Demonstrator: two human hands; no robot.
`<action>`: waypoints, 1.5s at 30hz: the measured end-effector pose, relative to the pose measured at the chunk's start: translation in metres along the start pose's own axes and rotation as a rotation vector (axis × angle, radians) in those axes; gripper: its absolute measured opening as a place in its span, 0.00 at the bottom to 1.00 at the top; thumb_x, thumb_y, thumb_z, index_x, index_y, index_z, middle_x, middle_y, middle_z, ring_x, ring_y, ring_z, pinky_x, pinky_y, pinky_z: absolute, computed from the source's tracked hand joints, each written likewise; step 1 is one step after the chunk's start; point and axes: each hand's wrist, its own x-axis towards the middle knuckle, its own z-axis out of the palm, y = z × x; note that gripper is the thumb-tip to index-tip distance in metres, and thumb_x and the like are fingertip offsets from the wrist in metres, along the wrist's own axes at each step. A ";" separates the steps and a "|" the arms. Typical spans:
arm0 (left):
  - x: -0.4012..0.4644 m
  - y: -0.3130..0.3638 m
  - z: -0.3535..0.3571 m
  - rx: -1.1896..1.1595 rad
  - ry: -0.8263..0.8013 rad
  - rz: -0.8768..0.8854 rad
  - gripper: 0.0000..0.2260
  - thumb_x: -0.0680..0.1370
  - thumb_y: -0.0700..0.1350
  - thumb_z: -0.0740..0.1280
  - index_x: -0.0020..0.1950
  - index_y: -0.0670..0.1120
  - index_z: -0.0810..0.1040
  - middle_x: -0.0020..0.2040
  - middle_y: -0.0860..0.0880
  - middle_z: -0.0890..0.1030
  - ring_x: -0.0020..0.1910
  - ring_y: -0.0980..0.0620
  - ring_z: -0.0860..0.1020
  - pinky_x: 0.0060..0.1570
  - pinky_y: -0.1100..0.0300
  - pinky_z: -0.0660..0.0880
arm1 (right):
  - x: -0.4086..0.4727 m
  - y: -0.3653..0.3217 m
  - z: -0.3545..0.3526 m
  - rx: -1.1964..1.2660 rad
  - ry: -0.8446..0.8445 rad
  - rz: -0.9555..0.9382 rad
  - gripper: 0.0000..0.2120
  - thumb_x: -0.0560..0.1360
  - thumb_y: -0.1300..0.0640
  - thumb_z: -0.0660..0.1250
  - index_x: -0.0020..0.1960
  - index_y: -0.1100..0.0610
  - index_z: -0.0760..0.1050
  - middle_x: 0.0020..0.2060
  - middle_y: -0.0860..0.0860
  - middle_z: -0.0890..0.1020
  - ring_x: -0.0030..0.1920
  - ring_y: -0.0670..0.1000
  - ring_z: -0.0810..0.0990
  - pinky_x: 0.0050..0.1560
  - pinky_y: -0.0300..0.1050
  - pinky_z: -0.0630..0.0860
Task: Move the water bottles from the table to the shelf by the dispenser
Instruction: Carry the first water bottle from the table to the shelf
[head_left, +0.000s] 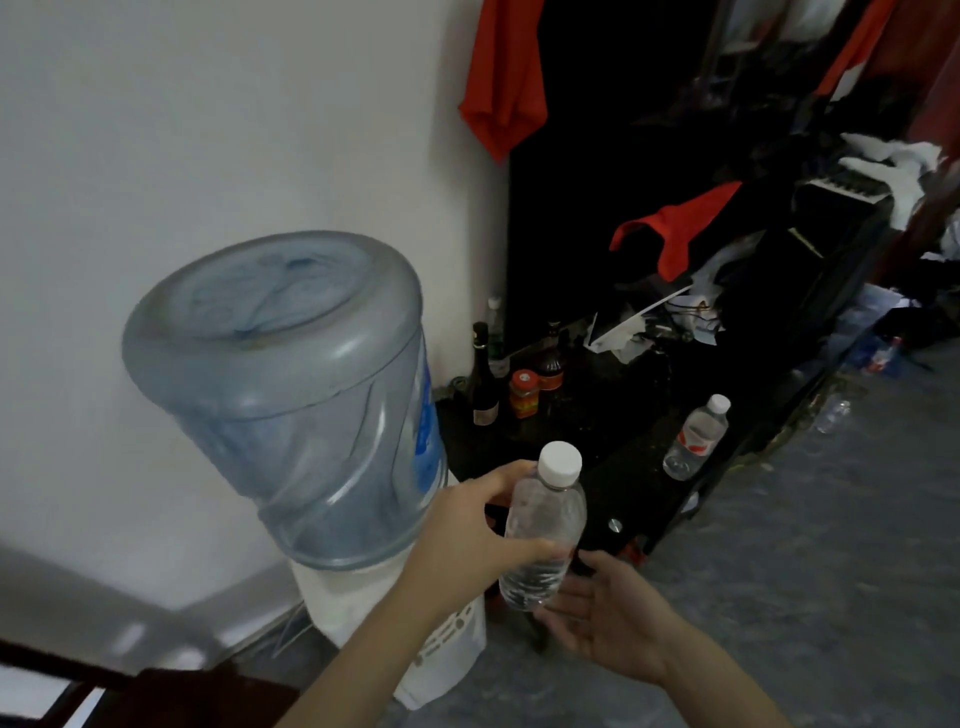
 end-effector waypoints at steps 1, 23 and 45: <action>0.015 0.001 0.005 0.009 0.000 -0.009 0.28 0.65 0.56 0.81 0.59 0.73 0.73 0.53 0.69 0.81 0.56 0.69 0.77 0.51 0.73 0.73 | 0.007 -0.014 -0.004 0.006 -0.005 0.013 0.26 0.80 0.47 0.59 0.63 0.68 0.76 0.54 0.64 0.81 0.53 0.61 0.79 0.43 0.48 0.79; 0.192 -0.077 0.066 -0.013 0.071 -0.241 0.30 0.64 0.61 0.79 0.62 0.69 0.71 0.59 0.65 0.79 0.58 0.65 0.76 0.52 0.67 0.76 | 0.154 -0.167 -0.033 0.193 0.143 0.110 0.20 0.78 0.49 0.64 0.57 0.66 0.77 0.51 0.62 0.81 0.53 0.59 0.79 0.41 0.47 0.80; 0.270 -0.194 0.114 0.045 0.405 -0.418 0.27 0.67 0.56 0.79 0.61 0.58 0.72 0.50 0.62 0.82 0.50 0.63 0.81 0.49 0.59 0.80 | 0.323 -0.229 -0.028 -0.010 0.234 -0.017 0.18 0.83 0.51 0.56 0.65 0.63 0.71 0.62 0.61 0.76 0.57 0.58 0.76 0.54 0.51 0.75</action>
